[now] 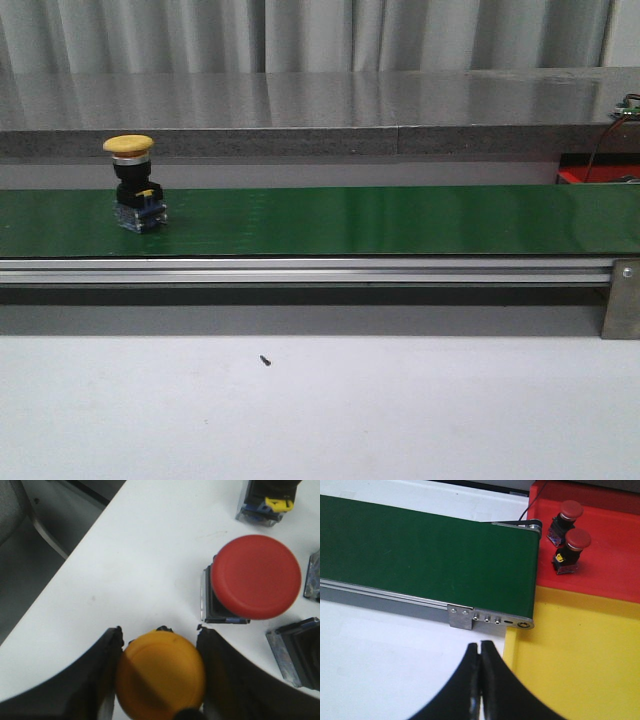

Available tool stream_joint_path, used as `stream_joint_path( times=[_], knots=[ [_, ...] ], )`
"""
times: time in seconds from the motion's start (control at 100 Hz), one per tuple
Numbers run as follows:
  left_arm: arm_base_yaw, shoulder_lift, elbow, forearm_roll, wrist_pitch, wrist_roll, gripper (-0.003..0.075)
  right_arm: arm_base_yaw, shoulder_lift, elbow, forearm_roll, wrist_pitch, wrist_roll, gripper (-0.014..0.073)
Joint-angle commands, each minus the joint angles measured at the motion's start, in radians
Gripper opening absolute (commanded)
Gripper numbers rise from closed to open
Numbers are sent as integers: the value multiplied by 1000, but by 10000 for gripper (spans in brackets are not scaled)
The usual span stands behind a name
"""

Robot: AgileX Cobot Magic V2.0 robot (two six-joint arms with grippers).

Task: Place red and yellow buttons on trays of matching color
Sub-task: 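Grasp a second yellow button with the left gripper, move to belt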

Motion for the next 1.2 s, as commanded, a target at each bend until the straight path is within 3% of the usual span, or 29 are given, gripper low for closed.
stream_joint_path(
  times=[0.0,0.45,0.76,0.97,1.19],
  knots=[
    [-1,-77,-33,-10,-12,-2,136,1,-4,-24,25,-55,-5,-96],
    [-36,-368,-33,-60,161,-2,115,1,-4,-24,25,-55,-5,-96],
    [-238,-534,73,-60,178,0,115,1,-4,-24,25,-55,-5,-96],
    [-383,-523,135,-60,147,0,115,1,-4,-24,25,-55,-5,-96],
    [-459,-476,151,-60,117,0,115,1,-4,-24,25,-55,-5,-96]
  ],
)
